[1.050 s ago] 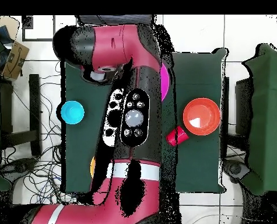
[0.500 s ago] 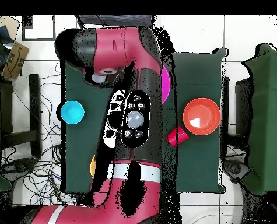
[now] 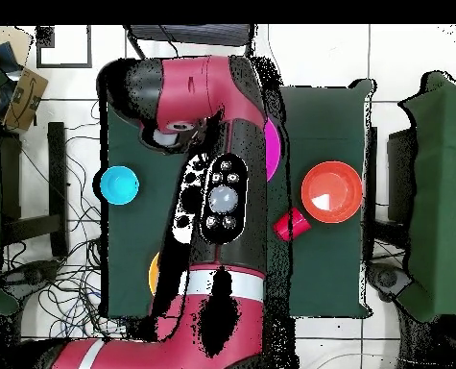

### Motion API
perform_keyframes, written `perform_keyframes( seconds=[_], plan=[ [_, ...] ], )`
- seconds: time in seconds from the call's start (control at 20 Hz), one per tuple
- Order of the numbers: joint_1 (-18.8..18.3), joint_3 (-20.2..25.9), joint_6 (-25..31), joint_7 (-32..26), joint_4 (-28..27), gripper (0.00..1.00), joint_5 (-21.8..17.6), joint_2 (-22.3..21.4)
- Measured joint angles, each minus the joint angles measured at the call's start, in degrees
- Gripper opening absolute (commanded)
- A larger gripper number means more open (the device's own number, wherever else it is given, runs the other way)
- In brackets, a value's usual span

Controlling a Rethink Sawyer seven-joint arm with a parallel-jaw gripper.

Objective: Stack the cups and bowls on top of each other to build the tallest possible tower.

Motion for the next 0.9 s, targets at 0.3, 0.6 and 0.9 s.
perform_keyframes(
  seconds=[0.3,0.6,0.9],
  plan=[
    [0.00,0.02,-4.05,0.00,2.07,0.00,0.19,-0.57],
    [0.00,0.03,-7.72,0.00,3.31,0.00,0.56,-1.43],
    [0.02,0.03,-7.85,0.00,3.33,0.00,0.60,-1.45]
  ],
)
